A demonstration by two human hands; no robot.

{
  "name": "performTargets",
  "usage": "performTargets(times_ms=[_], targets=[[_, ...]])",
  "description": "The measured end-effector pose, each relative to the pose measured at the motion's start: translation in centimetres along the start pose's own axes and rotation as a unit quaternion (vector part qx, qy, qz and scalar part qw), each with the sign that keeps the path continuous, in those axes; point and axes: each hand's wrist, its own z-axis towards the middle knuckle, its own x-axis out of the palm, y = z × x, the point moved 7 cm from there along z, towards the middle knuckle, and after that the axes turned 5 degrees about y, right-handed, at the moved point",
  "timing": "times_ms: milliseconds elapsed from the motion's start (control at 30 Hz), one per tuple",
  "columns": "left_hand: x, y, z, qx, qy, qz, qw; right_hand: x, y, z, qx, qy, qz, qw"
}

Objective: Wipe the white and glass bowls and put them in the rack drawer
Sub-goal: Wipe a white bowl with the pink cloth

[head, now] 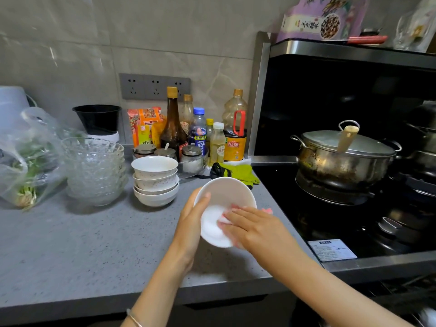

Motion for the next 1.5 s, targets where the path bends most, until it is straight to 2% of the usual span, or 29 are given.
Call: performTargets(times_ms=[100,233,300,367,433,567,633,700,767,867,967,1133,1200,1233,1333,1400,1500], targets=[[0.4,0.1,-0.5,0.018,-0.034,-0.038,0.999,0.3,0.8,0.8,0.036,-0.010,0.011,0.999],[0.8,1.2,-1.0,0.005,-0.065,-0.049,0.997,0.9,1.8,1.3,0.128,0.003,0.082,0.988],[0.1,0.8,-0.7,-0.009,-0.056,-0.028,0.998,0.8,2.2,0.7,0.080,-0.015,0.064,0.995],[-0.5,0.0,-0.3,-0.014,-0.016,0.015,1.000,0.5,1.8,0.1,0.011,-0.029,0.033,0.999],[-0.7,-0.5,-0.1,-0.017,0.012,0.028,0.999,0.2,0.9,-0.2,-0.021,-0.049,0.027,0.998],[-0.4,-0.5,-0.5,-0.003,-0.015,-0.008,1.000,0.0,1.3,1.0,0.038,-0.034,0.035,0.998],[0.1,0.0,-0.8,0.010,-0.038,-0.019,0.999,-0.4,1.6,1.8,0.113,-0.018,0.078,0.990],[0.5,0.3,-1.0,0.005,-0.047,-0.029,0.998,-0.1,1.7,1.9,0.144,-0.022,0.117,0.982],[0.1,-0.2,-0.7,0.003,-0.049,-0.020,0.999,-0.1,1.7,1.4,0.097,-0.029,0.108,0.989],[-0.5,-1.4,0.0,-0.001,-0.007,0.024,1.000,-0.4,1.0,0.5,-0.001,-0.014,0.024,1.000],[-0.1,-1.5,-0.2,0.009,0.010,0.021,1.000,0.0,0.5,0.8,0.032,0.019,0.007,0.999],[0.9,0.3,-1.0,0.004,-0.042,-0.045,0.998,-0.2,1.5,1.6,0.150,-0.035,0.129,0.980],[0.5,-0.3,-0.6,0.000,-0.042,-0.028,0.999,-0.1,1.6,1.4,0.125,-0.044,0.120,0.984],[0.0,-0.7,-0.3,-0.006,-0.035,-0.010,0.999,-0.2,1.8,1.2,0.078,-0.047,0.093,0.991],[-0.8,-1.6,0.5,-0.019,0.017,0.059,0.998,-0.1,1.1,0.7,-0.014,0.008,0.012,1.000],[-0.7,-1.5,0.5,-0.012,0.032,0.063,0.997,0.5,0.4,0.9,0.009,0.031,0.021,0.999],[0.1,-0.9,0.0,0.021,0.003,0.015,1.000,0.3,1.2,2.0,0.056,0.004,0.056,0.997]])
